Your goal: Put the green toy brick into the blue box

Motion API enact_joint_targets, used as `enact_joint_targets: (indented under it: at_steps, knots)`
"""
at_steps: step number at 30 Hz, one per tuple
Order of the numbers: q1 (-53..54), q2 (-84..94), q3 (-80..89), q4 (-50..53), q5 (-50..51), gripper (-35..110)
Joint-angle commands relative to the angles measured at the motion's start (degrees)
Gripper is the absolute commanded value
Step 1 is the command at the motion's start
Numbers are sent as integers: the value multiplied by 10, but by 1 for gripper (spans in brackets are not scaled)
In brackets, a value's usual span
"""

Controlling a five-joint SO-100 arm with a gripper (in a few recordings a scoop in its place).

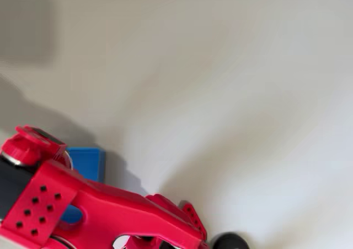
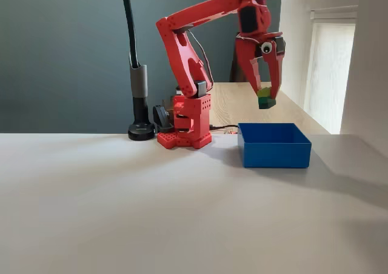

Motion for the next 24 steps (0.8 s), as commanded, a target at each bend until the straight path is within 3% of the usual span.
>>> enact_joint_targets:
  at_steps: [1, 24]
  knots:
    - [-42, 18, -8, 4, -4, 0]
    - [-79, -199, -58, -43, -11, 0]
